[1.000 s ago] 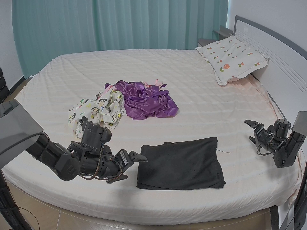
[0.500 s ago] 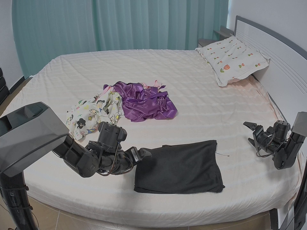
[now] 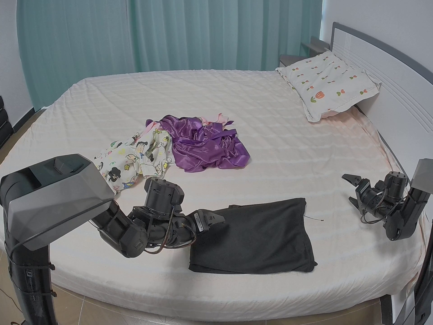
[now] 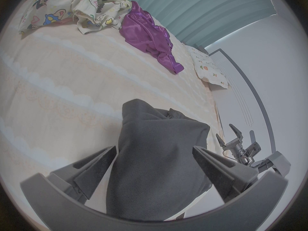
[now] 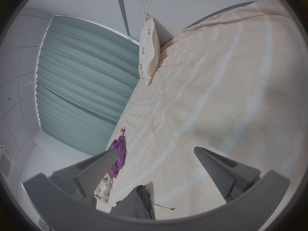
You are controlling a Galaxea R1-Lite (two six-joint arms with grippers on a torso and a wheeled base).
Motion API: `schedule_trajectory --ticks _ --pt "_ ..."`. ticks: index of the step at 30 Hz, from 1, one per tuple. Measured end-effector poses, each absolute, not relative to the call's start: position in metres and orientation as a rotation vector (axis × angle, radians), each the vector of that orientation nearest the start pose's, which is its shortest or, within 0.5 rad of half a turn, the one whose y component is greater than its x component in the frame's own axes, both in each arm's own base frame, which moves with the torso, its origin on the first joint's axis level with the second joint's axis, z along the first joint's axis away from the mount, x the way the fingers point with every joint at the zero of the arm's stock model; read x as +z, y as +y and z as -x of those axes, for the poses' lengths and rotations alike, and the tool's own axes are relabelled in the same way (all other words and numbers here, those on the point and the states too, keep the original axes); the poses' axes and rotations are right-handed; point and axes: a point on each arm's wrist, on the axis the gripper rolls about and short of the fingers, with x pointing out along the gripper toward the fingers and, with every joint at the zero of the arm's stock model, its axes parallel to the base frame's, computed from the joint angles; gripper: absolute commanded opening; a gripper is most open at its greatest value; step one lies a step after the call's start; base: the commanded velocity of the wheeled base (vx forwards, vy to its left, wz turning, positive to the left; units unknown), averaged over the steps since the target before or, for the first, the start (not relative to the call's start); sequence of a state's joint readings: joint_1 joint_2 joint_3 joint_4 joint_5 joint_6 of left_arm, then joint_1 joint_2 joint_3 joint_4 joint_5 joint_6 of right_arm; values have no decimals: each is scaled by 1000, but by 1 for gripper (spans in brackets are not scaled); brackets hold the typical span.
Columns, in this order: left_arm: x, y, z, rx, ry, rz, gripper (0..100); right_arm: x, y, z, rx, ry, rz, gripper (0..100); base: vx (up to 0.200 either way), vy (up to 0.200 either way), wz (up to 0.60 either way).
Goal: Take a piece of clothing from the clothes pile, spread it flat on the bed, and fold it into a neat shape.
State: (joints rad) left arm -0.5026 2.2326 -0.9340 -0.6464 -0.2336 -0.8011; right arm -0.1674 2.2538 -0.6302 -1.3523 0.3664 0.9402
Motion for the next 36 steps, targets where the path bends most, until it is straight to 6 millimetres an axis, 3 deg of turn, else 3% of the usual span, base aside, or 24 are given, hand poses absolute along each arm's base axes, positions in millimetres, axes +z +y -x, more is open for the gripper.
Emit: schedule_trajectory --ticks 4,5,20,30,36 --pt "24 -192 -335 -407 907 642 100 27 -51 -350 60 338 -1003 100 0 0 0" --pt "24 -193 -336 -409 906 641 0 27 -51 -350 60 338 -1003 100 0 0 0" --pt "16 -193 -332 -396 939 626 0 24 -51 -350 57 343 -1005 100 0 0 0" --pt "29 -184 -327 -358 946 675 0 22 -51 -351 55 349 -1006 100 0 0 0" --pt "32 -176 -329 -337 934 696 0 21 -51 -351 54 351 -1007 100 0 200 0"
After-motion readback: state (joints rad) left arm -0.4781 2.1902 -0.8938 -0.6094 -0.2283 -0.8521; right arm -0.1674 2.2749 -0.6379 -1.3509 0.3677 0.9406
